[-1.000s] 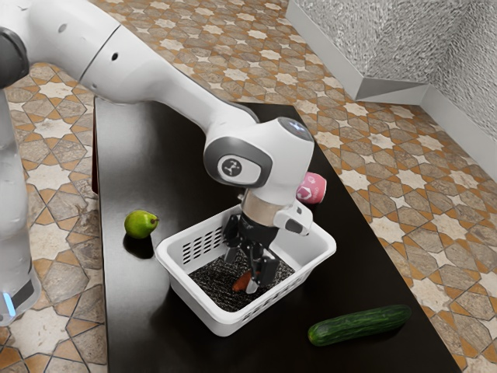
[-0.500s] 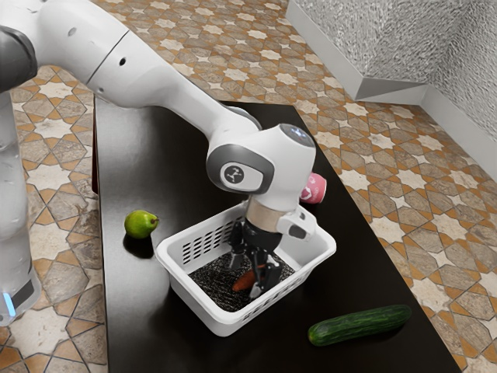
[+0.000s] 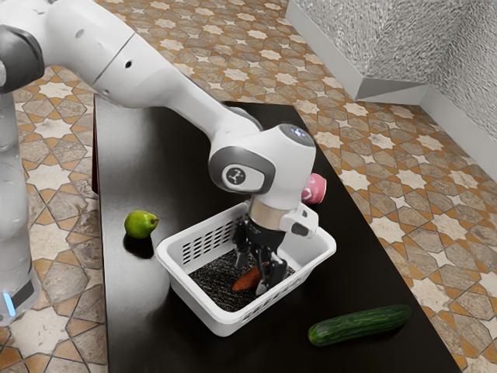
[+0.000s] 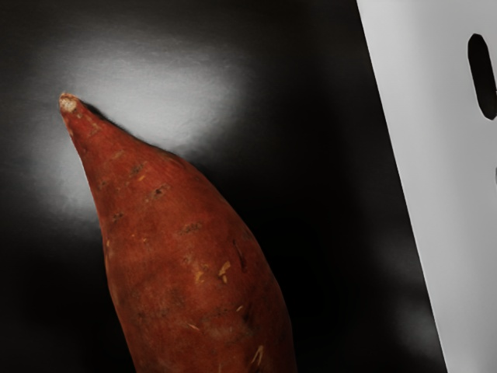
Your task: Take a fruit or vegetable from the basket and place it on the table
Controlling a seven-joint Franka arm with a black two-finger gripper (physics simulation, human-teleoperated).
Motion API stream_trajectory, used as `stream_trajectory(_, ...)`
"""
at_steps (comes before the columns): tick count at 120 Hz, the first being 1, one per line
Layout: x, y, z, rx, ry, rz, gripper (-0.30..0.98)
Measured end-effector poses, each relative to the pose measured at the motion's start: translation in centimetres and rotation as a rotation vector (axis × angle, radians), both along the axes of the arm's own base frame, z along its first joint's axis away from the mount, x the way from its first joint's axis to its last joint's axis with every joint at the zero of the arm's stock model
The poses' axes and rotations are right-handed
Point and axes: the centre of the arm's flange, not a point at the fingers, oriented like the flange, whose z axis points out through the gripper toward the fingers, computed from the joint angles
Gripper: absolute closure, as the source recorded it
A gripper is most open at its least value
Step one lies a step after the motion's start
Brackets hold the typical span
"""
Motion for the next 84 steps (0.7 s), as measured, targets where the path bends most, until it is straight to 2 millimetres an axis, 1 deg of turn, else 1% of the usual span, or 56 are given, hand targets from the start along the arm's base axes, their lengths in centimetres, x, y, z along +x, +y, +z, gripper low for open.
stream_trajectory(37,0.1,-0.5,-0.1,0.008,-0.024,-0.042,0.1)
stream_trajectory(54,0.3,-0.4,-0.7,0.022,-0.026,-0.08,0.11)
stream_trajectory(62,0.4,-0.1,-0.8,0.038,-0.03,-0.097,0.17)
stream_trajectory(70,0.8,0.7,-1.1,0.051,-0.029,-0.087,0.24)
stream_trajectory(84,1.2,1.4,-1.1,0.062,-0.037,-0.054,0.42)
